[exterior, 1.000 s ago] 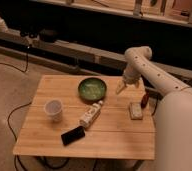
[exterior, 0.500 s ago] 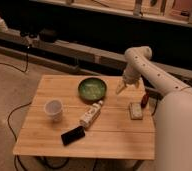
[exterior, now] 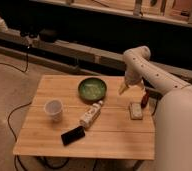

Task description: Place the white sponge in the ceramic bowl

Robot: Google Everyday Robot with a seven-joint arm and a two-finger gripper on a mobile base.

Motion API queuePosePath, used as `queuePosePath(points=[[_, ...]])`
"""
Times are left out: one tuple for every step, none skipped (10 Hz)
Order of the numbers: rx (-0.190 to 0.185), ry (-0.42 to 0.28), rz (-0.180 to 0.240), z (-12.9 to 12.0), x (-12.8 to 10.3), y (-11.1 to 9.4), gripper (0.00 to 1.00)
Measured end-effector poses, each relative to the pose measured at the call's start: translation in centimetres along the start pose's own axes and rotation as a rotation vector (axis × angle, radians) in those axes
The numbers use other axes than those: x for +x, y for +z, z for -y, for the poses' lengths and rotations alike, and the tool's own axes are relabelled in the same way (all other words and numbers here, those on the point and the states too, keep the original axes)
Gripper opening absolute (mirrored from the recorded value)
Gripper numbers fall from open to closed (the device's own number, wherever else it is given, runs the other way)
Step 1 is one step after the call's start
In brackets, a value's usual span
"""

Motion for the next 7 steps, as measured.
queuePosePath(points=[[-0.058,0.099,0.002,-0.4,-1.4,-0.3,0.8],[-0.08,0.147,-0.007,-0.3,-2.3,-0.5,0.8],[-0.089,0.198,-0.022,0.4,-3.8,-0.7,0.8],[-0.07,0.232,-0.028,1.4,-5.6,-0.5,0.8],[-0.049,0.25,-0.029,2.0,-6.8,-0.3,0.8],[-0.033,0.267,-0.029,2.3,-7.8,-0.2,0.8],[-0.026,0.27,-0.028,2.6,-8.1,-0.2,0.8]])
